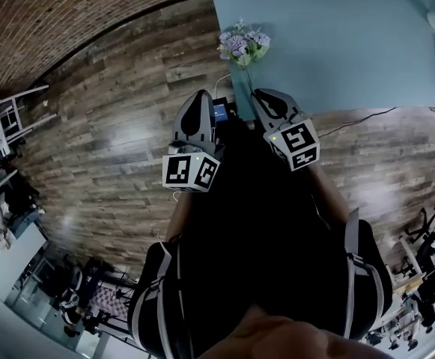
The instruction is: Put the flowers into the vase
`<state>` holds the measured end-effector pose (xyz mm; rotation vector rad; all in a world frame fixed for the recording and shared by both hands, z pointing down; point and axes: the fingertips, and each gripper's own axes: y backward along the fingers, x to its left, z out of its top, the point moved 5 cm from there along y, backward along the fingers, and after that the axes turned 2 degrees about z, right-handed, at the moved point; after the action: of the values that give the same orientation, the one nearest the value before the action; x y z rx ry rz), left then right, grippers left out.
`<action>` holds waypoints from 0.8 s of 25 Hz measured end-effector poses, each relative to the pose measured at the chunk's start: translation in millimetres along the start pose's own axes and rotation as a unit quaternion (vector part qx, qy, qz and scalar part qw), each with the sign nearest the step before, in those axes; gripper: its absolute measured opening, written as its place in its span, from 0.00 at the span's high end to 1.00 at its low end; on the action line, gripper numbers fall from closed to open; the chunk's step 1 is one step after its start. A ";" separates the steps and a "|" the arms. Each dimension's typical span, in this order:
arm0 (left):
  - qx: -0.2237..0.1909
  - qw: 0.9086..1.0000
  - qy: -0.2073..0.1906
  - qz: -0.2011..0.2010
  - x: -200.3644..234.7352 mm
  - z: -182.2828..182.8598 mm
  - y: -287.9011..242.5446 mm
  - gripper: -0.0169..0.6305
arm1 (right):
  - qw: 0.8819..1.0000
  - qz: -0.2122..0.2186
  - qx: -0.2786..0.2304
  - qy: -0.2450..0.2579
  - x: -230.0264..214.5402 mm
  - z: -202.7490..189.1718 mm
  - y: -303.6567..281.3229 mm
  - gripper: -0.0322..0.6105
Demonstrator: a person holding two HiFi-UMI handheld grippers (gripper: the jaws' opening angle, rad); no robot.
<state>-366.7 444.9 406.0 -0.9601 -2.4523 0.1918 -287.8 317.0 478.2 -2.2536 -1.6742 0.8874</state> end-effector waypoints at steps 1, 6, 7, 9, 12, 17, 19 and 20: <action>0.000 1.000 -0.001 0.006 0.5 1.2 -2.4 0.93 | 1.000 0.007 0.006 0.003 -2.7 -0.4 -6.9 0.92; 0.016 1.000 -0.018 0.002 1.7 2.5 -8.2 0.93 | 1.000 0.014 0.025 0.000 -3.9 -8.6 -23.9 0.92; 0.017 1.000 -0.016 -0.001 4.2 4.4 -10.5 0.93 | 0.999 0.012 0.031 -0.003 -3.9 -10.3 -26.9 0.90; 0.017 1.000 -0.010 -0.007 12.1 9.8 -14.8 0.93 | 0.999 0.008 0.045 -0.010 -2.5 -12.4 -35.1 0.82; 0.019 0.999 -0.001 -0.028 24.9 16.1 -19.3 0.93 | 0.998 -0.010 0.059 -0.025 0.7 -16.5 -47.7 0.79; 0.026 0.997 0.020 -0.068 42.6 16.1 -30.5 0.93 | 0.992 -0.073 0.103 -0.024 -9.5 -32.3 -65.1 0.74; 0.026 0.996 0.027 -0.079 49.7 16.2 -34.1 0.93 | 0.987 -0.097 0.125 -0.022 -17.6 -41.0 -74.4 0.69; 0.026 0.996 0.031 -0.082 54.3 16.4 -34.9 0.93 | 0.985 -0.106 0.136 -0.025 -21.2 -45.1 -79.7 0.67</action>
<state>-429.9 456.1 423.9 -0.7292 -2.4426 0.1656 -330.0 333.1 560.7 -1.8527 -1.6602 1.0551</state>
